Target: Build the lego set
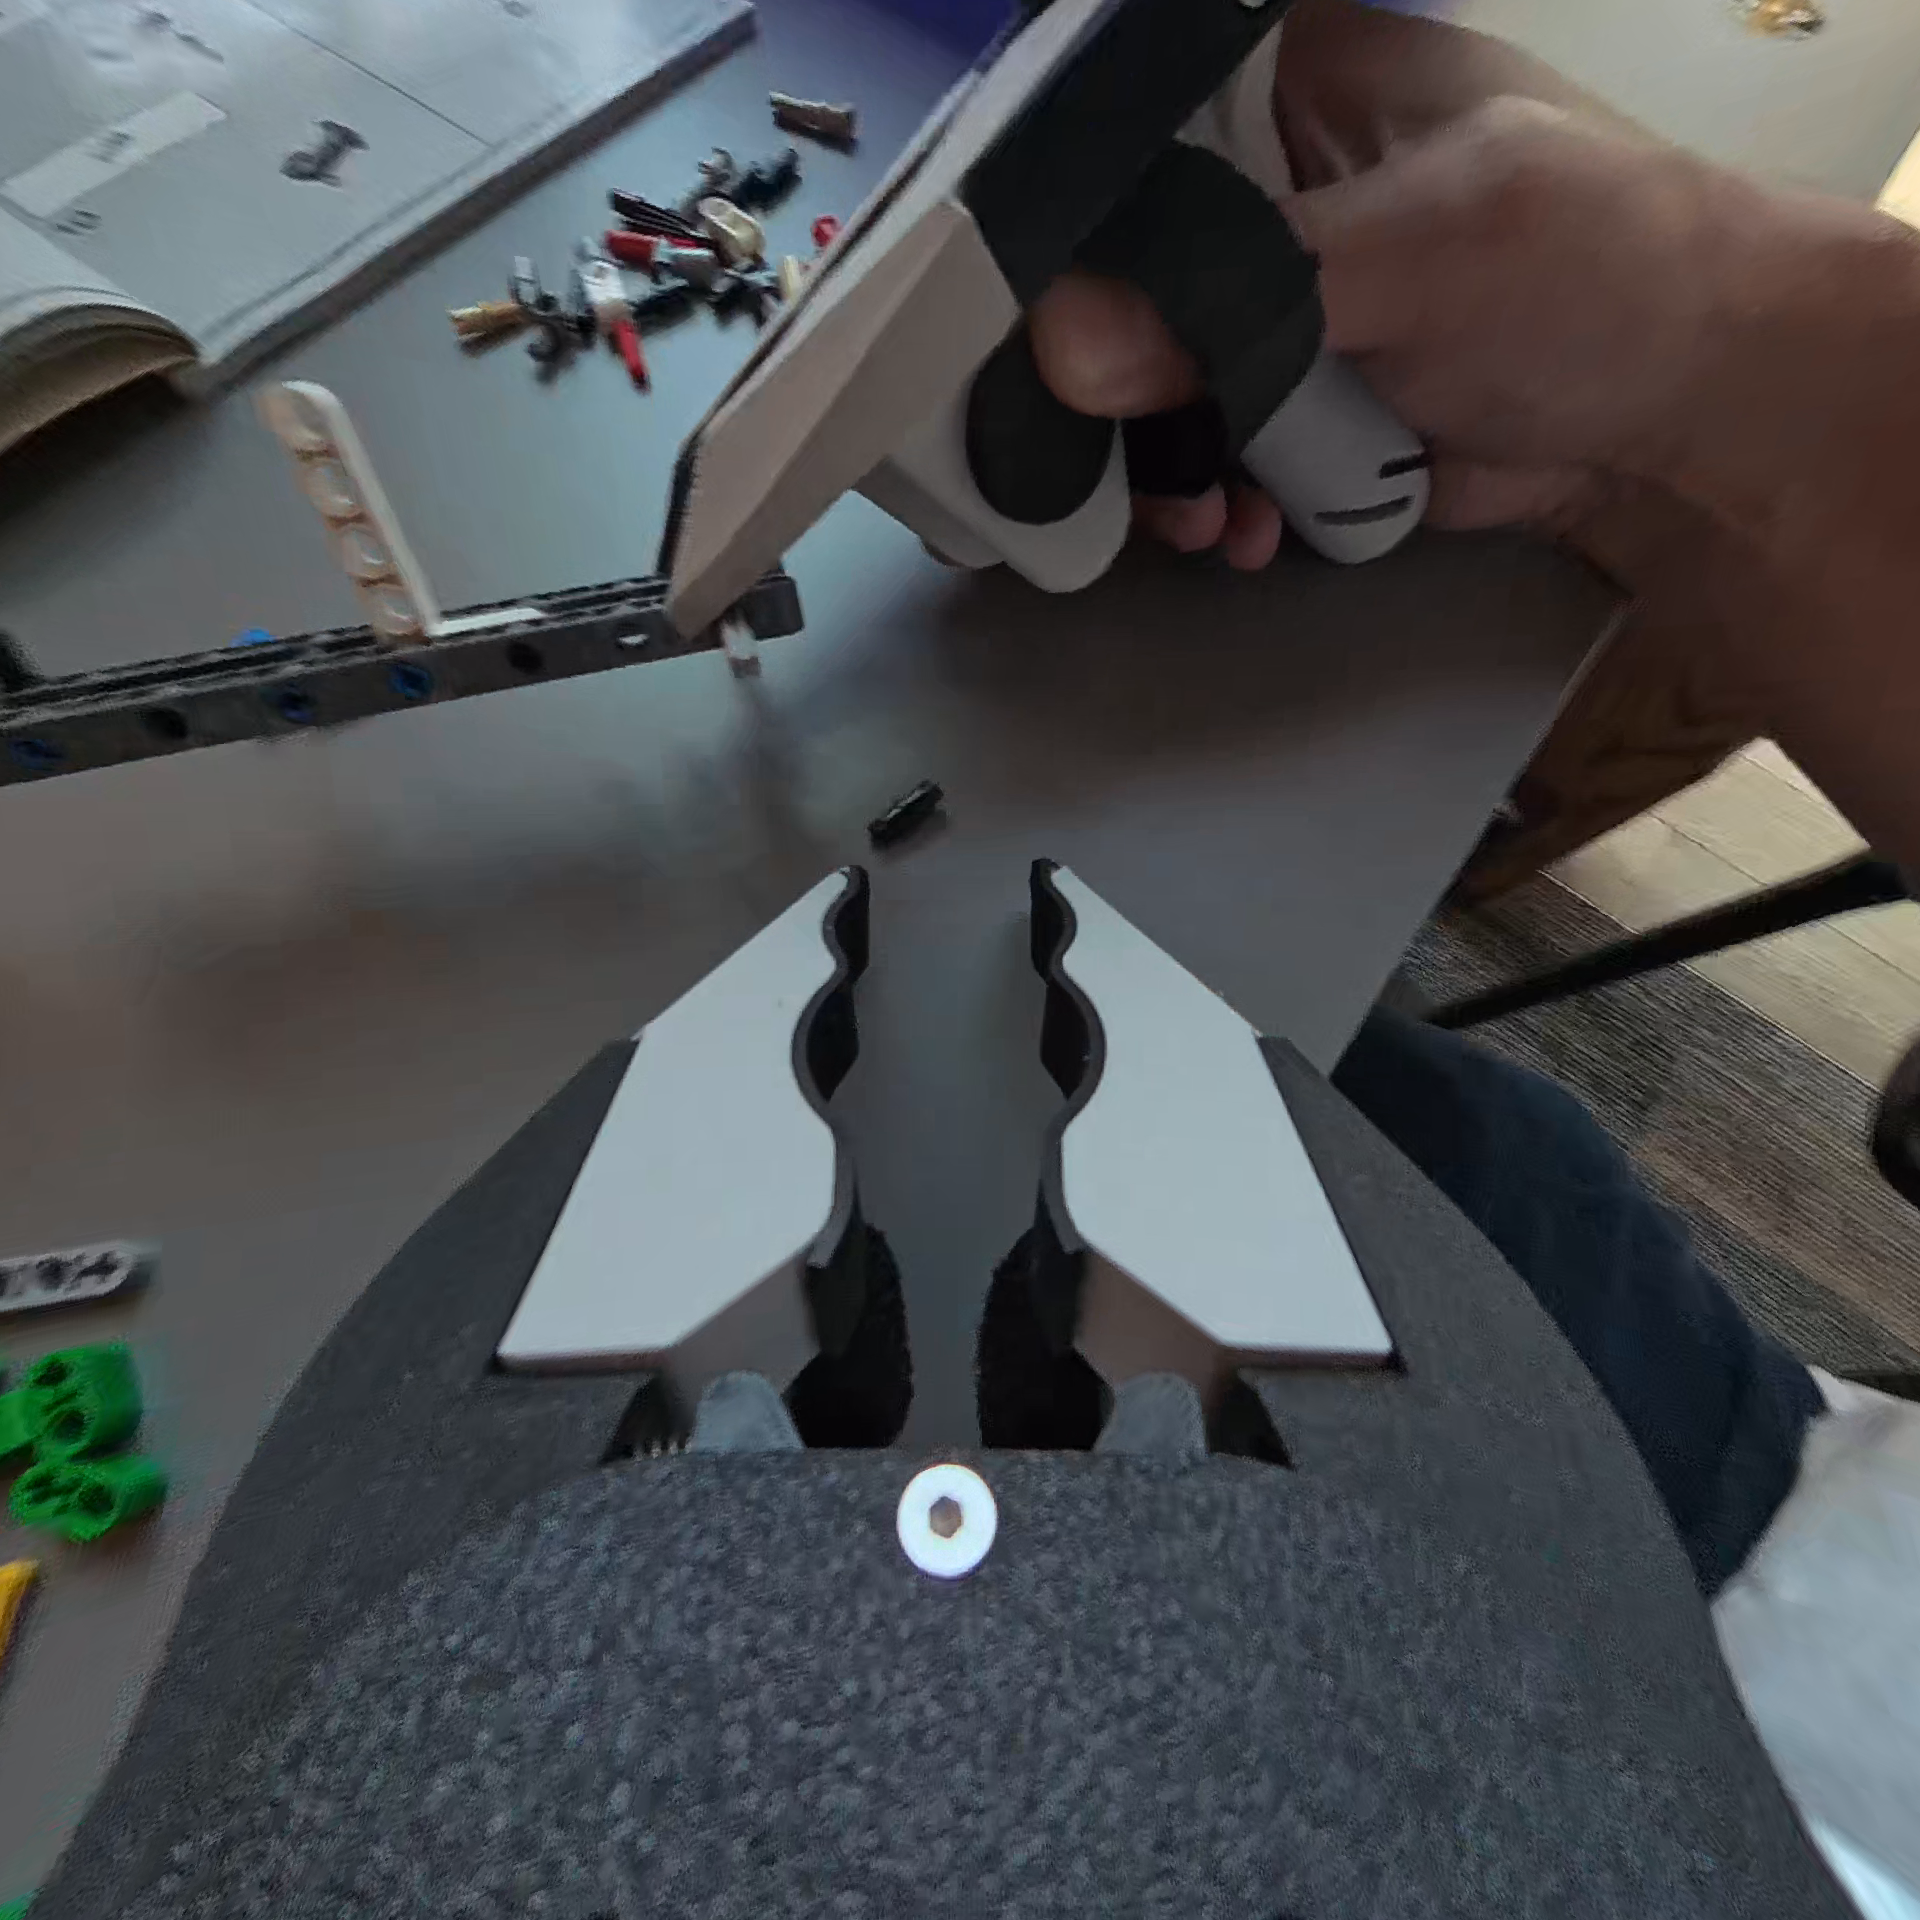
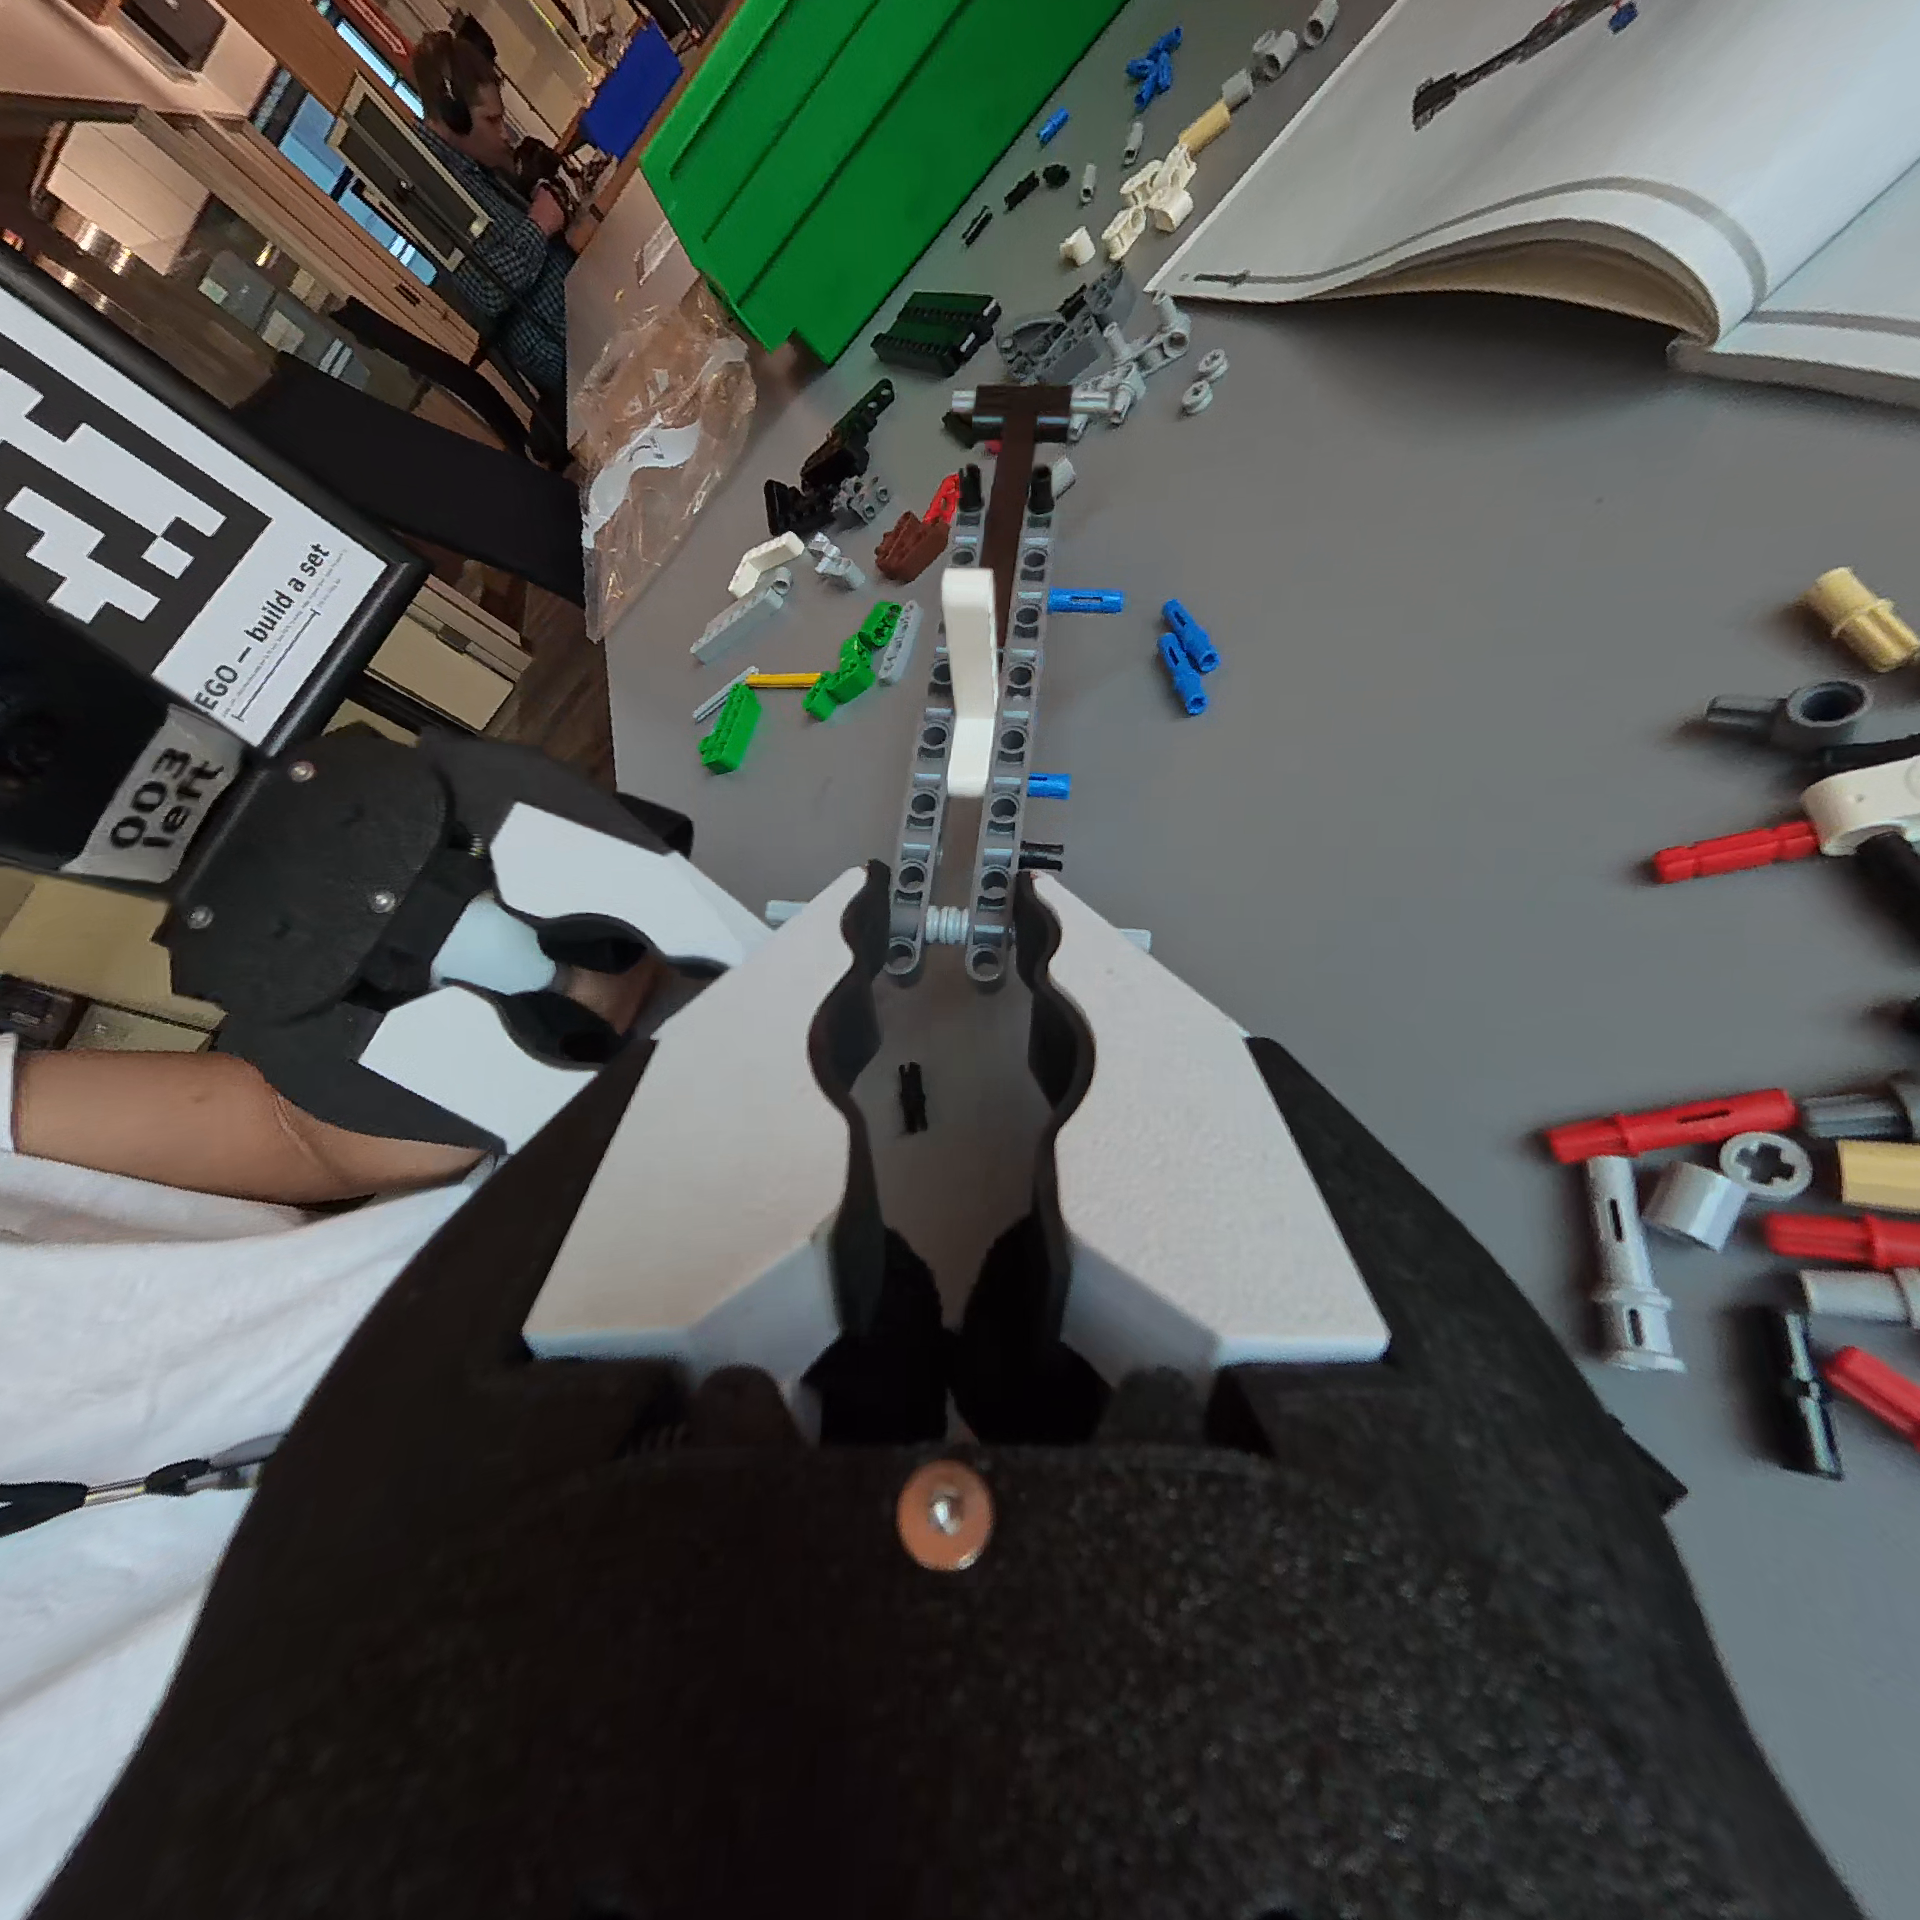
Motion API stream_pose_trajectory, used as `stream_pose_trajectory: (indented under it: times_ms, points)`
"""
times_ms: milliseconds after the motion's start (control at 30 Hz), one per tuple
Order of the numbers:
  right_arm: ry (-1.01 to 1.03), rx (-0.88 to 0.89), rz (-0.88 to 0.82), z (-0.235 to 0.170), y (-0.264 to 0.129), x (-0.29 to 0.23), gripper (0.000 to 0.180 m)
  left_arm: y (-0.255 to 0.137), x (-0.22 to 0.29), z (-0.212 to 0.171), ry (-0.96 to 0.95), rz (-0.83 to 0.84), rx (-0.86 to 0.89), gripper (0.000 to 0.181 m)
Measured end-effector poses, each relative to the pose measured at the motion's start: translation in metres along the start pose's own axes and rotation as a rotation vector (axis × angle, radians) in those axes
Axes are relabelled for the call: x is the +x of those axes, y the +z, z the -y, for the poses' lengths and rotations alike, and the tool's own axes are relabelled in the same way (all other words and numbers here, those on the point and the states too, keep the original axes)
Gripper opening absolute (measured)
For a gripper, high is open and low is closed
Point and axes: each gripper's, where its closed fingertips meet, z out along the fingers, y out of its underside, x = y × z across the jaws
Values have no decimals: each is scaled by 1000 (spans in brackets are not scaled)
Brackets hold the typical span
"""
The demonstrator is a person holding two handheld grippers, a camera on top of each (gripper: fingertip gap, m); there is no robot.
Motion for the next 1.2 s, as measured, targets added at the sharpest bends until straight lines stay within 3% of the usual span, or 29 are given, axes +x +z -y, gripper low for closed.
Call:
stream_pose_trajectory:
  times_ms: [33,100,200,367,567,667,767,867,967,1067,1200]
  points:
    - [-5,4,10,0,-1,-2,22,0,9,-1,4,-77,-16,30]
    - [-14,12,29,1,-2,-5,23,-2,22,-3,34,-197,-53,30]
    - [-23,20,43,2,-3,-7,22,-10,3,5,245,-91,-68,30]
    - [-23,21,27,2,-4,-5,22,-3,-6,13,523,-130,-35,30]
    - [-11,55,-29,7,-10,6,23,15,-18,7,473,-216,-82,26]
    - [-19,57,-40,8,-11,6,23,18,-6,6,463,-291,-52,6]
    - [-32,72,-61,9,-12,8,23,18,-5,5,485,-249,-45,4]
    - [-72,112,-87,14,-17,7,23,11,-15,1,385,-164,-112,4]
    - [-207,178,-100,20,-23,-7,23,-2,-32,18,132,-74,-3,3]
    - [-258,178,-118,19,-23,-11,23,-12,-27,41,-167,-194,172,3]
    - [-183,174,-37,17,-25,-13,23,-16,-27,50,-290,-310,250,3]
